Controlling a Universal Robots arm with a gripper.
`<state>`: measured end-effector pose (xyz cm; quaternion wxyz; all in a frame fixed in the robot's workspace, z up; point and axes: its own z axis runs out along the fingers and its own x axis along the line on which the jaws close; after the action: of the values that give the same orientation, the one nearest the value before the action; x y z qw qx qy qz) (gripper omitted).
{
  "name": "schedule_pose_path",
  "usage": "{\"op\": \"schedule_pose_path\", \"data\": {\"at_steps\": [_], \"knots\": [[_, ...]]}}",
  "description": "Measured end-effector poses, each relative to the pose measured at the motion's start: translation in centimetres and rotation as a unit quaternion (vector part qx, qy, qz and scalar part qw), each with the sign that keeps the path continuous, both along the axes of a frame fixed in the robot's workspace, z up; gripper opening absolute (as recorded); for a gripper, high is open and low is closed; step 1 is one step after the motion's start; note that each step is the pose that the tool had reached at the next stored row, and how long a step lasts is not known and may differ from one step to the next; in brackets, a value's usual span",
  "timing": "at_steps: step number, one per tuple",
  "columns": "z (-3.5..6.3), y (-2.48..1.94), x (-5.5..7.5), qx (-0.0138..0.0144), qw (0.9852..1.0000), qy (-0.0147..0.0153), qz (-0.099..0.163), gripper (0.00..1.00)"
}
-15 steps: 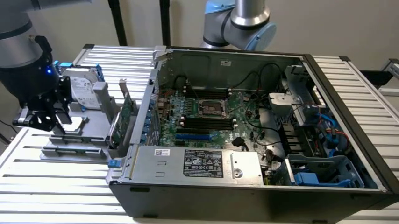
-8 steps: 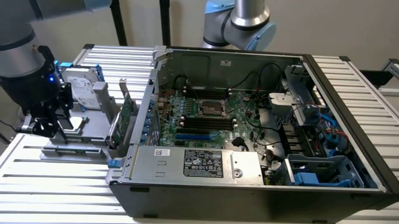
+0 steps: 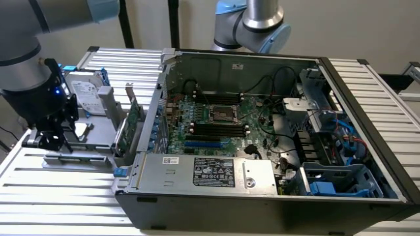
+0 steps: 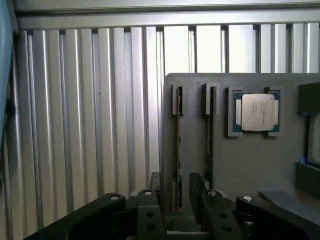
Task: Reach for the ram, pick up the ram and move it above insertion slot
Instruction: 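Pick up the ram and move it above insertion slot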
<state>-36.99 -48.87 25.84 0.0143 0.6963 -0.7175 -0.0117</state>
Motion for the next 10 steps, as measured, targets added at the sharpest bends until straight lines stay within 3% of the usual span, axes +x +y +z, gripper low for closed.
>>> {"op": "schedule_pose_path", "data": {"at_steps": [10], "knots": [[-1.83, -0.07, 0.0, 0.0000, 1.0000, 0.0000, 0.008, 0.37]]}}
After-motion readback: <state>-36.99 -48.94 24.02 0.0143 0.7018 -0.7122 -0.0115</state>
